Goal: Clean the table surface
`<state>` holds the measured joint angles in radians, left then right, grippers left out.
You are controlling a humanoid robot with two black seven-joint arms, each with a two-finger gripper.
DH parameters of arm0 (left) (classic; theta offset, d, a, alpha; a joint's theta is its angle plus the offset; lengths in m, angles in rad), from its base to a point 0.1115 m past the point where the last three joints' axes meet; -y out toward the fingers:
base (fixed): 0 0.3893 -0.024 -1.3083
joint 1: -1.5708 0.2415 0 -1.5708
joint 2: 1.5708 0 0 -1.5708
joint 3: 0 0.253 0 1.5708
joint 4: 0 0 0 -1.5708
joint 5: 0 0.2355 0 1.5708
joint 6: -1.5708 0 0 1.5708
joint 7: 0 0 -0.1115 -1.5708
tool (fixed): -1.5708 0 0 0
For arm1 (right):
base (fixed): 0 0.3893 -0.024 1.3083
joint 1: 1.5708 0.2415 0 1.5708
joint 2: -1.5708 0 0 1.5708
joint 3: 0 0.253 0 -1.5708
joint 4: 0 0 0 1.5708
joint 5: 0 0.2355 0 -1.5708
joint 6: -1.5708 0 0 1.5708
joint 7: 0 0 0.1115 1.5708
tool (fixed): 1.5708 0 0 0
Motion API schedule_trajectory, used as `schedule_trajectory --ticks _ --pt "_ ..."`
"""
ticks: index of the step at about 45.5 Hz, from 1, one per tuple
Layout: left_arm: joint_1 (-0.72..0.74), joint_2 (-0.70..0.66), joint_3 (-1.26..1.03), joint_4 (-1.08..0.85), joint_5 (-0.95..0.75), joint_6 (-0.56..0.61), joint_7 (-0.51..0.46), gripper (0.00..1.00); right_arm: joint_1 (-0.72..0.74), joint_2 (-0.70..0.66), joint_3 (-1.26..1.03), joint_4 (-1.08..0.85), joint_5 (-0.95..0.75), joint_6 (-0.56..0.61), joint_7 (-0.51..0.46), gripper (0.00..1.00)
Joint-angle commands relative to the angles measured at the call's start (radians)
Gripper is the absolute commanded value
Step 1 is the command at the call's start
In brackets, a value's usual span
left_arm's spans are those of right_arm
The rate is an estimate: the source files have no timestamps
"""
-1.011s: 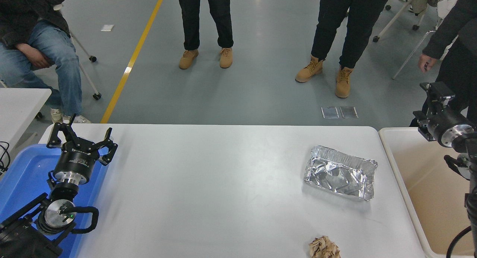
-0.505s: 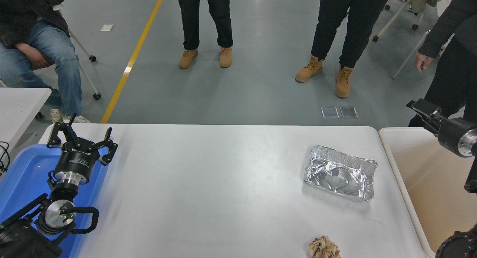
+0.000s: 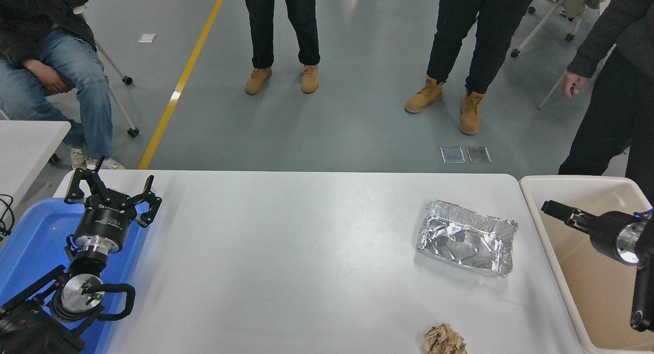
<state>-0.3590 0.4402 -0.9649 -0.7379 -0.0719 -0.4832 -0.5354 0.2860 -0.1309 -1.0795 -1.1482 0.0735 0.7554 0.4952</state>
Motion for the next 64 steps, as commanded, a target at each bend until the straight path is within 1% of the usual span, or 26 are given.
schedule_trajectory --ticks 1,13,25,42,49,58,64 --pt "0.000 0.000 0.000 0.000 0.000 0.000 0.000 0.99 -0.057 0.020 -0.079 -0.021 -0.043 -0.007 -0.001 0.98" --pt "0.000 0.000 0.000 0.000 0.000 0.000 0.000 0.99 -0.007 0.069 -0.092 0.004 -0.098 -0.016 -0.007 0.97" --pt "0.000 0.000 0.000 0.000 0.000 0.000 0.000 0.99 0.041 0.083 -0.085 0.097 -0.150 -0.094 -0.009 0.97" --pt "0.000 0.000 0.000 0.000 0.001 0.000 0.000 0.99 0.041 0.109 -0.079 0.151 -0.182 -0.142 -0.010 0.97" --pt "0.000 0.000 0.000 0.000 0.000 0.000 0.000 0.99 0.045 0.120 -0.074 0.211 -0.230 -0.218 -0.010 0.97" --pt "0.000 0.000 0.000 0.000 0.000 0.000 0.000 0.99 0.047 0.128 -0.074 0.237 -0.233 -0.240 -0.010 0.96" --pt "0.000 0.000 0.000 0.000 0.000 0.000 0.000 0.99 0.051 0.126 -0.074 0.260 -0.233 -0.263 -0.010 0.92"
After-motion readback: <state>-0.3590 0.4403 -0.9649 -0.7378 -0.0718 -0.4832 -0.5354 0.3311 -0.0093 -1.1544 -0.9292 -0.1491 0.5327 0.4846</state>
